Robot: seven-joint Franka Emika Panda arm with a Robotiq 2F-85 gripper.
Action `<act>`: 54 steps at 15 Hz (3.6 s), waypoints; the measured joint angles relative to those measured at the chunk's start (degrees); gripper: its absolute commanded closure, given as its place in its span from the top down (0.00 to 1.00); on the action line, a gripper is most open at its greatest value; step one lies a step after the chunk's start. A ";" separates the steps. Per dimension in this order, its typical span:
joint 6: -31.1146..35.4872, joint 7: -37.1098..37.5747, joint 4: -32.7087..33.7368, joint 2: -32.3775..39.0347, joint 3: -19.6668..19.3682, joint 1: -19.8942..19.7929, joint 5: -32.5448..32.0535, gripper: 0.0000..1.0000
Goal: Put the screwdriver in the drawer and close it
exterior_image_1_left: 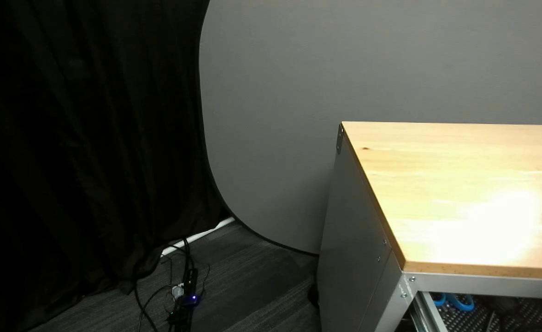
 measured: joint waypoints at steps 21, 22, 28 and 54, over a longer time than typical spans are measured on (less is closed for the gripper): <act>8.96 35.27 2.67 8.36 -0.98 3.69 -17.94 0.98; 8.94 35.26 2.81 8.45 -0.91 3.69 -17.58 1.00; 5.62 23.95 3.99 7.78 0.67 2.86 -8.03 1.00; -17.33 -1.65 -9.73 -8.86 -7.15 -12.96 -3.05 1.00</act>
